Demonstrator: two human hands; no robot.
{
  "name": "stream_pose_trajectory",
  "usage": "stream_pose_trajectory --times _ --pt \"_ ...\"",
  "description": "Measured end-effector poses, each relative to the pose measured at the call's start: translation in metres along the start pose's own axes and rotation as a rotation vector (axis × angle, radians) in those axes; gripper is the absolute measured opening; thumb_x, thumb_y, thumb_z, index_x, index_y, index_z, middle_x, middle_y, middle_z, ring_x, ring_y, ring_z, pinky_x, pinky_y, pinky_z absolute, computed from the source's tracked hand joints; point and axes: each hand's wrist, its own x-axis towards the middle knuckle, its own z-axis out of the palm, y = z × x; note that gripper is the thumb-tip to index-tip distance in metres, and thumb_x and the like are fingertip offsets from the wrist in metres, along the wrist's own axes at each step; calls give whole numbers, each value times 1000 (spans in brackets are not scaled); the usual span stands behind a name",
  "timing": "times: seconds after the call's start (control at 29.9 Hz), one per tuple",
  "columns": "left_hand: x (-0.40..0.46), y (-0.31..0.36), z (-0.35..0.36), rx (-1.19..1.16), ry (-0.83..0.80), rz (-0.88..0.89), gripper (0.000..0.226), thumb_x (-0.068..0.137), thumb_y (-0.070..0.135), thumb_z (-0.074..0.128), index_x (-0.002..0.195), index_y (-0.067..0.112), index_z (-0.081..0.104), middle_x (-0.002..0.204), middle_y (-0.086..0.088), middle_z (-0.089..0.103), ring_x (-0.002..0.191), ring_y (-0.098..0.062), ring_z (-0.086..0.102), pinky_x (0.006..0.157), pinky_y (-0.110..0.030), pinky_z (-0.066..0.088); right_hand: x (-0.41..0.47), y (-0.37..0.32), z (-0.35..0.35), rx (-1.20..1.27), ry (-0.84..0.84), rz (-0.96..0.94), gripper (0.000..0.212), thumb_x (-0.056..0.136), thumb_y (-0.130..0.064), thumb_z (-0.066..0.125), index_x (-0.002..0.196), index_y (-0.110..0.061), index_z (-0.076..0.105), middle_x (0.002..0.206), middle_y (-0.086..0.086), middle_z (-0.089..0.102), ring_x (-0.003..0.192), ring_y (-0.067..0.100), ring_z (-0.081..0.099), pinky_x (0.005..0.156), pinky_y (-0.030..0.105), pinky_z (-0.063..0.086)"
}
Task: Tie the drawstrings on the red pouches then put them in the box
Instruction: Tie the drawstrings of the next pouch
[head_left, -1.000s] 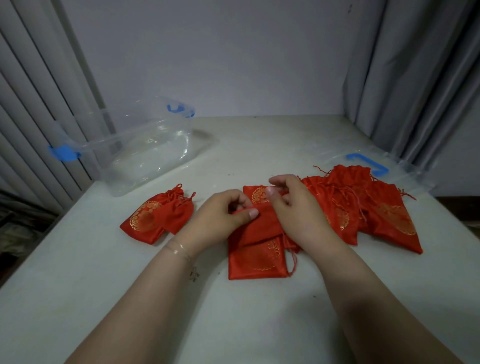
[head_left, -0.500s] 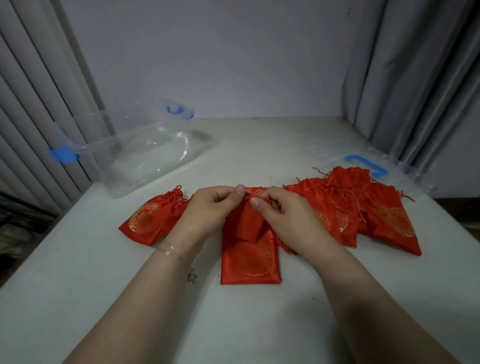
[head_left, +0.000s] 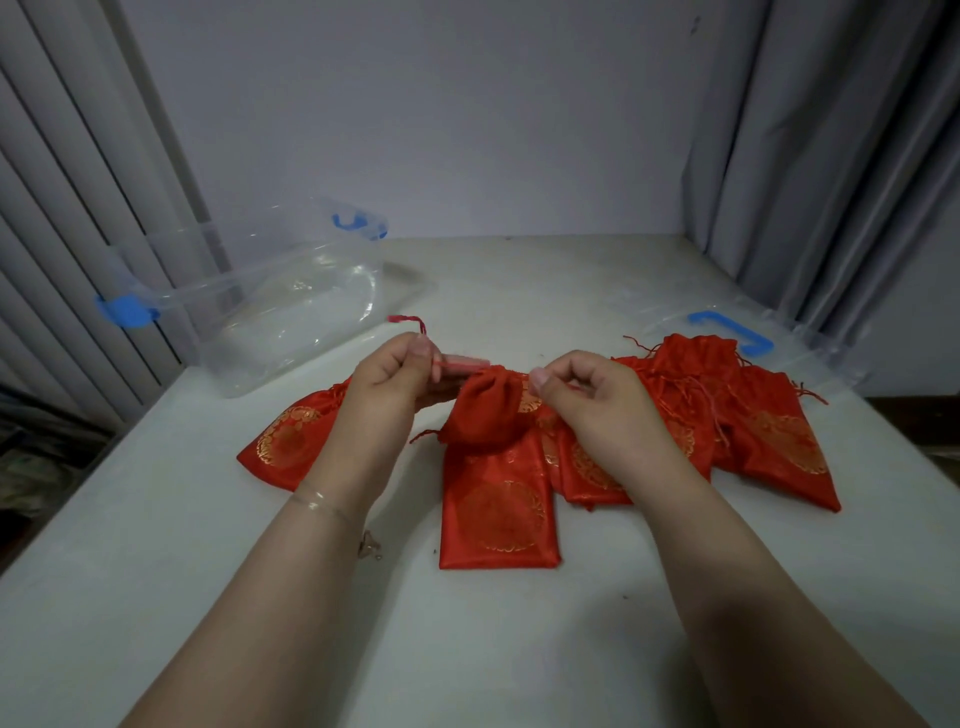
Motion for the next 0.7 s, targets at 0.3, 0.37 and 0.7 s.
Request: stream_pose_trajectory --times 0.3,0.37,0.7 --pt "-6 6 2 -114 -74 -27 34 99 21 43 71 5 53 66 -4 66 74 -22 67 76 -25 53 -5 -2 6 68 -182 149 25 89 -14 62 65 -12 55 33 -14 35 30 1 33 36 9 26" --pt "-6 7 0 87 -19 -67 35 99 21 44 71 5 57 62 -1 66 65 -15 65 72 -22 54 -6 0 9 2 -192 93 23 91 -17 59 69 -13 55 39 -13 36 33 2 30 39 11 24" --pt "-7 6 1 401 -156 -187 15 90 8 60 77 9 67 73 -4 69 66 -5 60 64 -12 47 -13 -2 13 -135 -141 -143 16 94 -26 52 82 -17 56 58 -11 47 53 2 42 53 19 32"
